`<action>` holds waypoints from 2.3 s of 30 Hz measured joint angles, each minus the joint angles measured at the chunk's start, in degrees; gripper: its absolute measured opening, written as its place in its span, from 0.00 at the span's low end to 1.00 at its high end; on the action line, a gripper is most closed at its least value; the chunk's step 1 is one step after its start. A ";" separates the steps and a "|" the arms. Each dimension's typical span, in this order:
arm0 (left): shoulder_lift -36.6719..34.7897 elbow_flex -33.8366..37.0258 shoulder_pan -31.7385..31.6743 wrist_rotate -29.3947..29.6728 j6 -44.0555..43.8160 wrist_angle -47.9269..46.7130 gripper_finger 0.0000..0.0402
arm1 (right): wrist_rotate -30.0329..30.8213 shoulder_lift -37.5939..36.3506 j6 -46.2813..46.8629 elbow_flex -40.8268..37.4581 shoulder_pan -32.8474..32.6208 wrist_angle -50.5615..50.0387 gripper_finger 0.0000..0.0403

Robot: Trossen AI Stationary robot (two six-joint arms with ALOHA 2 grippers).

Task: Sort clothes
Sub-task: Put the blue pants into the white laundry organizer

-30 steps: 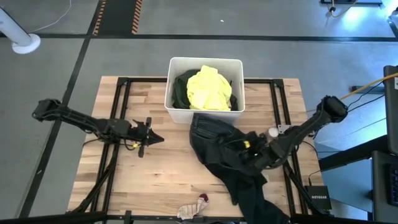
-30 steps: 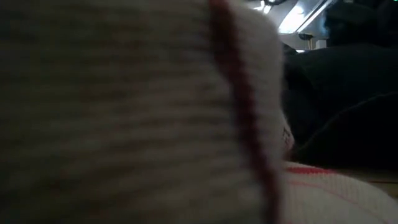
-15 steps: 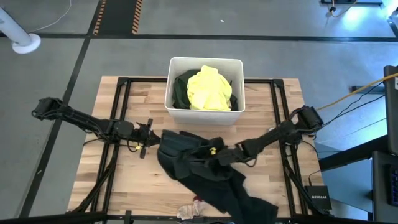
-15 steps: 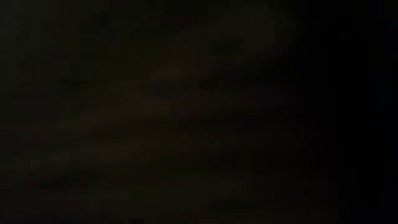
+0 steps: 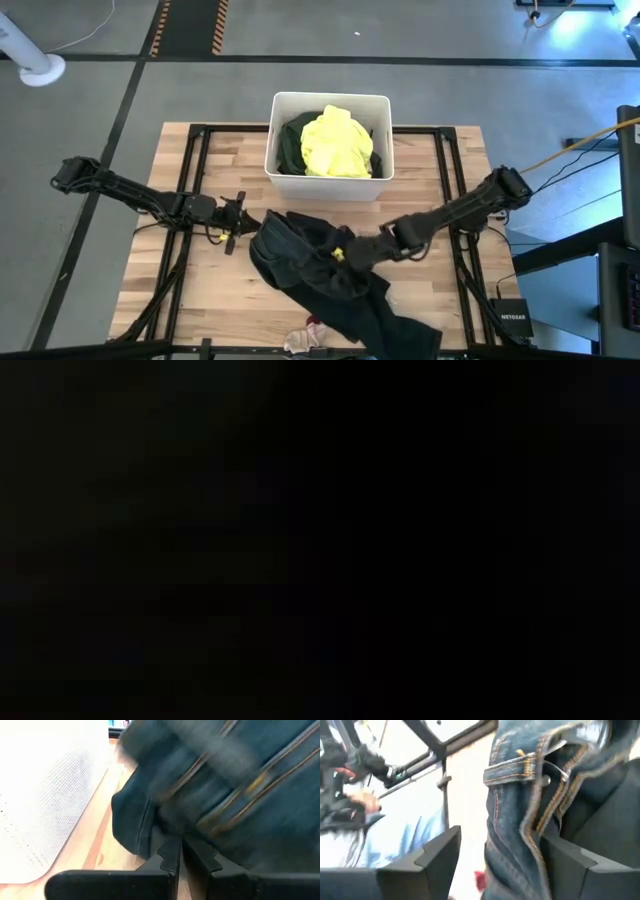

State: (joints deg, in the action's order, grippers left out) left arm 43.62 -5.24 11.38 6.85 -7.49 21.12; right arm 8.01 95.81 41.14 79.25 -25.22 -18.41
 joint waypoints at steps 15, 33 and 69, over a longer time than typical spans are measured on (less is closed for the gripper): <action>0.00 -0.01 -0.04 0.01 -0.02 -0.66 0.03 | 8.82 1.62 47.34 5.53 -23.75 -34.52 0.64; 0.00 0.00 -0.13 0.02 -0.09 0.17 0.03 | 13.71 18.13 27.90 1.52 -19.29 -10.62 0.64; 0.00 0.01 -0.11 -0.04 -1.49 0.77 0.03 | 26.17 20.90 -51.75 6.16 -2.14 36.56 0.64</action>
State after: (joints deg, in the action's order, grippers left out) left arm 43.62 -5.23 11.27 6.81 -8.97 21.89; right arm 34.18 116.71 -10.61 85.41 -27.35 18.14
